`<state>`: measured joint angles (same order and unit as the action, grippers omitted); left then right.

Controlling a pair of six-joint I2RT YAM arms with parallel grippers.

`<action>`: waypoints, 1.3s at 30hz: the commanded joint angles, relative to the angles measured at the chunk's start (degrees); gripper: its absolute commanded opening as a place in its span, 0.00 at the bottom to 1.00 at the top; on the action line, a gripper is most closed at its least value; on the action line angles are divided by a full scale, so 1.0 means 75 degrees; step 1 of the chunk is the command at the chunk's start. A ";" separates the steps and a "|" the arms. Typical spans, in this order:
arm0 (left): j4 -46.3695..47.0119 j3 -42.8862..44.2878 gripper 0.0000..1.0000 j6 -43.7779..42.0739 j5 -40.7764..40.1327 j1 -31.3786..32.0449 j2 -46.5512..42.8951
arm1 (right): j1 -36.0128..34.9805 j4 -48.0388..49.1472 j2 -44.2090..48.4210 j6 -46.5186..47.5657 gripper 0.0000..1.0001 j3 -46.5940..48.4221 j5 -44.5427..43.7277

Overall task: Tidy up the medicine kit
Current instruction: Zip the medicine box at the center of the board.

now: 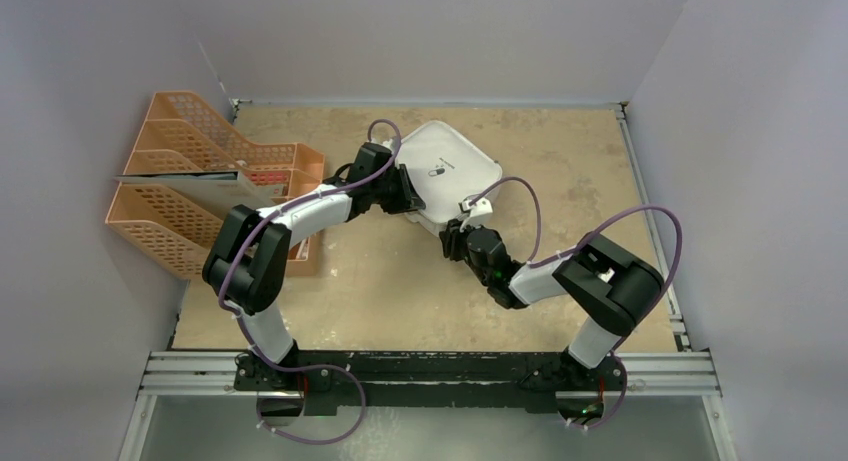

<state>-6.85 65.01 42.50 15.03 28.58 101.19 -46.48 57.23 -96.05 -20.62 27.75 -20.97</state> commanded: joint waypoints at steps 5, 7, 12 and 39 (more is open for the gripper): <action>-0.0702 -0.0307 0.12 -0.0215 0.0062 0.0302 0.0469 | -0.0119 0.1280 0.0202 -0.0356 0.27 0.0476 -0.0075; -0.0747 -0.0285 0.12 -0.0229 0.0030 0.0300 0.0496 | -0.0119 0.1281 0.0159 -0.0292 0.17 0.0534 0.0010; -0.0910 -0.0243 0.11 -0.0313 -0.0125 0.0295 0.0514 | -0.0119 0.1309 0.0162 0.0047 0.00 0.0535 0.0681; -0.1707 -0.0209 0.00 -0.1197 -0.1025 0.0287 0.0675 | 0.1539 -0.1226 0.1179 0.0633 0.00 0.0171 -0.1287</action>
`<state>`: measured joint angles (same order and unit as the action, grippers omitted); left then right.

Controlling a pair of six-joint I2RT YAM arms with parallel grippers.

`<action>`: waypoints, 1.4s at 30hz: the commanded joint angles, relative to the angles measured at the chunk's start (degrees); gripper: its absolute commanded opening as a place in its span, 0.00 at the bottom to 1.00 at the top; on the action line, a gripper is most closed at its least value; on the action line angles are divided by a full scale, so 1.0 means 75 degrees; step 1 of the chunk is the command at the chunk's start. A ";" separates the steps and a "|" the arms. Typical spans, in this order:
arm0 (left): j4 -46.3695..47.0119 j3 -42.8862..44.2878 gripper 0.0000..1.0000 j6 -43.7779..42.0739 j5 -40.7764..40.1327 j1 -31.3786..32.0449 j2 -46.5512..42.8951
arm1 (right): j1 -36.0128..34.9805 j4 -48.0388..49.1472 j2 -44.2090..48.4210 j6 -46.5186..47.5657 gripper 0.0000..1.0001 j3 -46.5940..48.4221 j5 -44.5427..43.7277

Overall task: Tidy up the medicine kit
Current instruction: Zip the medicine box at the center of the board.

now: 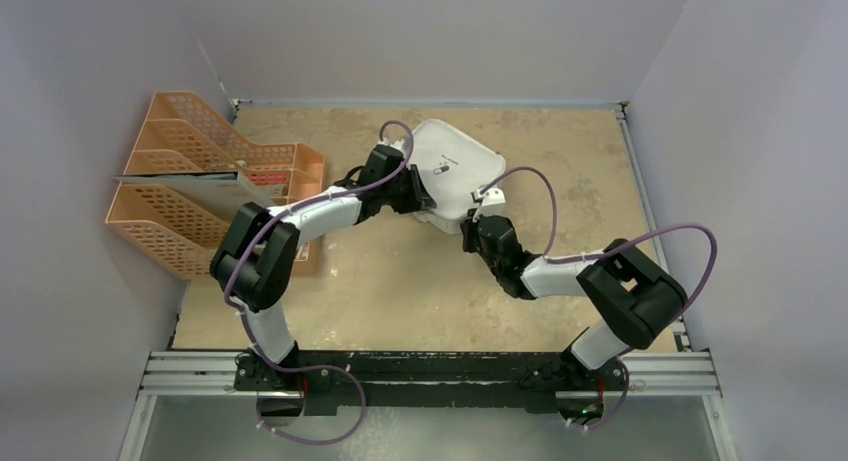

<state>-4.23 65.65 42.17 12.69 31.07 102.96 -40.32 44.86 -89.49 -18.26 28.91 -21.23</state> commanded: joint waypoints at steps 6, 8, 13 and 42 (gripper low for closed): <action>-0.2144 -0.0281 0.00 -0.1247 -0.0815 -0.0045 0.0396 | 0.1245 0.0265 0.0426 0.0767 0.00 0.0431 -0.0552; -0.2165 -0.0280 0.00 -0.1284 -0.0847 -0.0050 0.0432 | 0.1451 0.0280 0.0506 0.0762 0.00 0.0446 -0.0194; -0.2129 -0.0333 0.00 -0.1255 -0.0776 -0.0036 0.0432 | 0.1809 -0.0031 0.0378 0.1054 0.00 0.0802 0.1112; -0.2326 -0.0214 0.00 -0.1466 -0.0557 -0.0297 0.0239 | 0.4109 -0.0300 -0.0924 0.0783 0.00 0.2312 0.2706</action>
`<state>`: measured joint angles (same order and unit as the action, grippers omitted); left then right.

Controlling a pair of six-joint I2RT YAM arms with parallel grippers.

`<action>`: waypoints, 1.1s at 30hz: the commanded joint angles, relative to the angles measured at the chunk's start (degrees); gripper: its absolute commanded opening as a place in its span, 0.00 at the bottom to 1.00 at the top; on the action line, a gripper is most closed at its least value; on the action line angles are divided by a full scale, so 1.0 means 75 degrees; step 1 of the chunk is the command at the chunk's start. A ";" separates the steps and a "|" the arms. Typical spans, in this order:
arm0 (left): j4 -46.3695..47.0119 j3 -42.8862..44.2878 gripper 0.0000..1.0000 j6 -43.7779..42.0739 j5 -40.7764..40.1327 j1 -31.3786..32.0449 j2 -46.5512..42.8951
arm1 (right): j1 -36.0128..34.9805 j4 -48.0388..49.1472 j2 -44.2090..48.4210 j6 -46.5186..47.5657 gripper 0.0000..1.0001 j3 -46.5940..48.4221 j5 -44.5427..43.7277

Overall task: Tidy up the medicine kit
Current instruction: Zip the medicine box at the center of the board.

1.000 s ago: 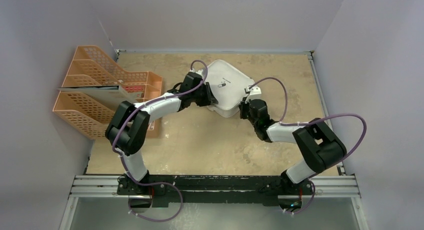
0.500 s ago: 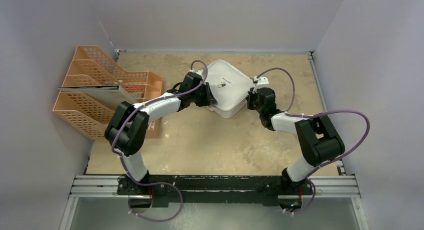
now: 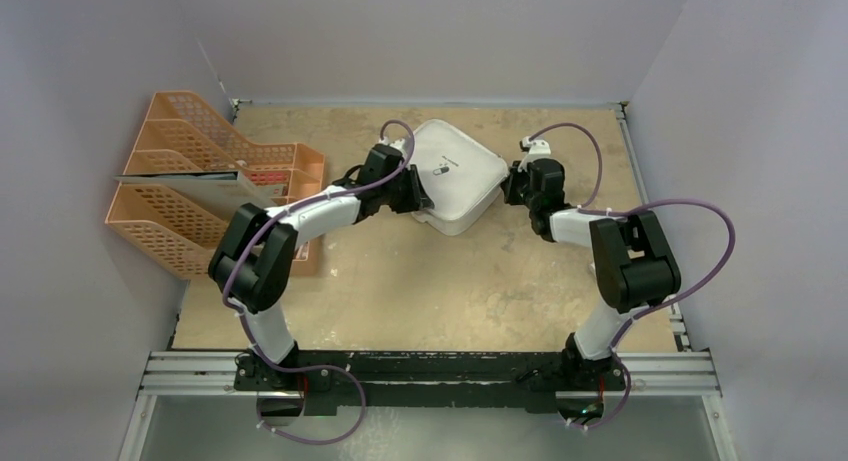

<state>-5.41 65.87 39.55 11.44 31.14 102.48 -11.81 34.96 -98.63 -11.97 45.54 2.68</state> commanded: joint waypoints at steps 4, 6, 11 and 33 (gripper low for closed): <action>-0.2457 0.0511 0.00 -0.1403 -0.0020 -0.0963 0.0313 | 0.0157 0.1192 0.0655 -0.0647 0.00 -0.0635 -0.0369; -0.2622 0.0988 0.00 -0.1599 0.0101 -0.1212 0.0364 | -0.0079 0.1182 0.0767 -0.0889 0.00 -0.0934 -0.0230; -0.3528 0.2527 0.12 -0.2312 0.0156 -0.1724 0.0454 | -0.1081 0.1363 0.1299 -0.1240 0.00 -0.1664 -0.0492; -0.1475 -0.0402 0.51 0.1089 0.0537 -0.0555 -0.2183 | -0.3751 0.1349 0.1607 -0.2406 0.00 -0.1809 -0.1141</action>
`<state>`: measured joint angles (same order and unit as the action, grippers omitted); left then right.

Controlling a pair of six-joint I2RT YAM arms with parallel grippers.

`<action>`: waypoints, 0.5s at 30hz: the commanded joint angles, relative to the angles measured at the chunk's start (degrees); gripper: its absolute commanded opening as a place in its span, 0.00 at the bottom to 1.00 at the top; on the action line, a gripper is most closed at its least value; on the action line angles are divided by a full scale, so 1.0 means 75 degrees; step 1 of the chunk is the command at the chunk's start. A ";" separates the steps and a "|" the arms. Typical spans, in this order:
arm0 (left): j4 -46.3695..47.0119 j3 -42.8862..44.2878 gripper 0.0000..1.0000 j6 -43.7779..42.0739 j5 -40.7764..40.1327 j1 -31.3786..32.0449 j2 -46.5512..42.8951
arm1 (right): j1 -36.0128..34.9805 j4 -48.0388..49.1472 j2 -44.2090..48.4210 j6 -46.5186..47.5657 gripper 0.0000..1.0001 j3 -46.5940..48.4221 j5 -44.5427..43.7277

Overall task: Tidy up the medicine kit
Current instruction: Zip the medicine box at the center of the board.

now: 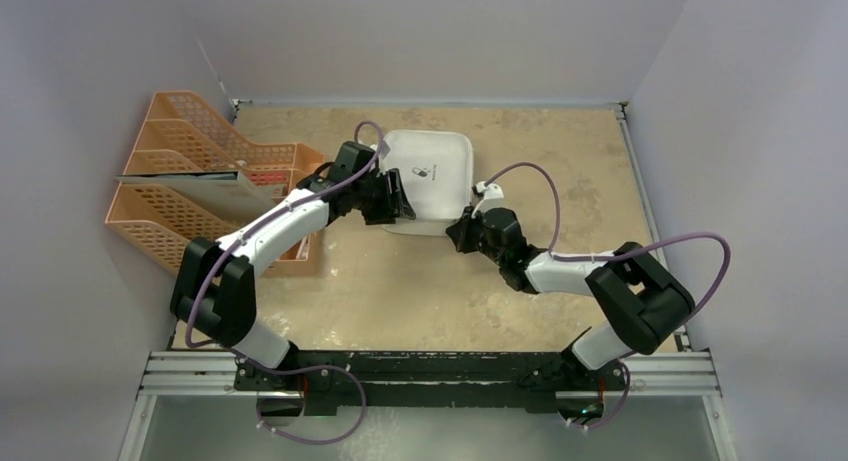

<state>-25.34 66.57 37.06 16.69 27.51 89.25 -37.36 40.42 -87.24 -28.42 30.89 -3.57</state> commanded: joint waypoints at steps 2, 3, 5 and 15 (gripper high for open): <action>0.1488 -0.0689 0.53 0.1843 -0.0223 -0.0055 -0.0358 | -0.0480 0.0650 0.0009 -0.0203 0.00 0.0191 -0.0343; 0.1696 -0.0775 0.55 0.2020 -0.0221 -0.0046 -0.0303 | -0.0539 0.0681 -0.0038 -0.0206 0.00 0.0213 -0.0369; 0.1916 -0.0882 0.59 0.2315 -0.0306 0.0018 -0.0187 | -0.0668 0.0721 -0.0116 -0.0190 0.00 0.0256 -0.0417; 0.1831 -0.0833 0.62 0.2261 -0.1123 0.0188 0.0490 | -0.0936 0.0579 -0.0363 0.0031 0.00 0.0424 -0.0652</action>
<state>-12.78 60.03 54.04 13.08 28.60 90.85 -43.83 42.44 -89.95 -28.91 31.81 -6.57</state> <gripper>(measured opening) 0.619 0.007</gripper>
